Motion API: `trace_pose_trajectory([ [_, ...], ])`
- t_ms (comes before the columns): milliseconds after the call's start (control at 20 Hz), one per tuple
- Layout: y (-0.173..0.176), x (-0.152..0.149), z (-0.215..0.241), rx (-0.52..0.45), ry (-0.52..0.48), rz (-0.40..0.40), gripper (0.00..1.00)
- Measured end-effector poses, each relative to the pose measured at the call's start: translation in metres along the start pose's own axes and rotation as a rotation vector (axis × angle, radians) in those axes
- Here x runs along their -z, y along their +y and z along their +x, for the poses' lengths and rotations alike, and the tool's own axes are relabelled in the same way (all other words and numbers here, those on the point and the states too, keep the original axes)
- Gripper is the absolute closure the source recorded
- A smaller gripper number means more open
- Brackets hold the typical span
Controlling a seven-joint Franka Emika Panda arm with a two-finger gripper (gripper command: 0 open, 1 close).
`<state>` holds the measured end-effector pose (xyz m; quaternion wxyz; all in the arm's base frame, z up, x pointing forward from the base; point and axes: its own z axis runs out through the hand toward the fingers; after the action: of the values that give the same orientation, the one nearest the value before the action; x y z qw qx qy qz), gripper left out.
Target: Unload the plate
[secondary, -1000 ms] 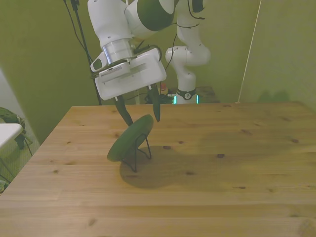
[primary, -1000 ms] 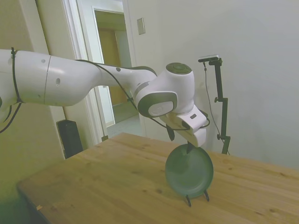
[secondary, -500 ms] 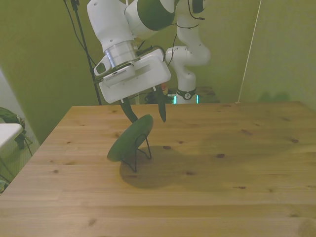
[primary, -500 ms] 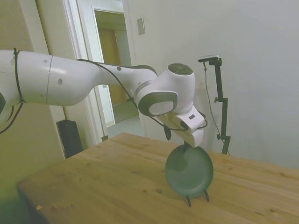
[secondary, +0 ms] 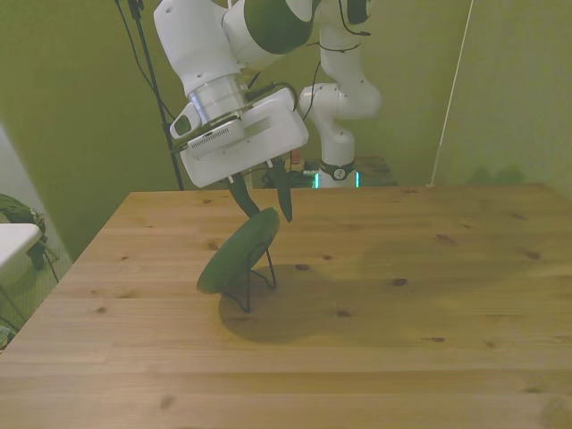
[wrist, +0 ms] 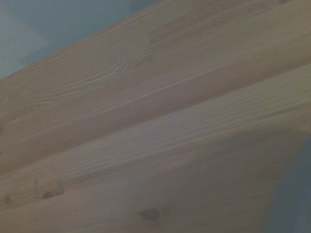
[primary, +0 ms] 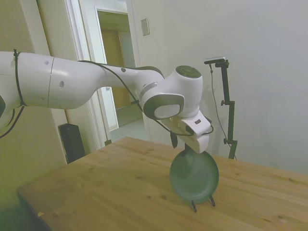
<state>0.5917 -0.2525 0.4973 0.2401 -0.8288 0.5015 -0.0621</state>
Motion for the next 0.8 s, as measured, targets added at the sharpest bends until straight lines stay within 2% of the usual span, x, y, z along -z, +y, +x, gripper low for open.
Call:
trace_pose_trajectory([
  [800,0.0059,0.0043,0.0022,-0.009,-0.022,-0.012,1.0],
])
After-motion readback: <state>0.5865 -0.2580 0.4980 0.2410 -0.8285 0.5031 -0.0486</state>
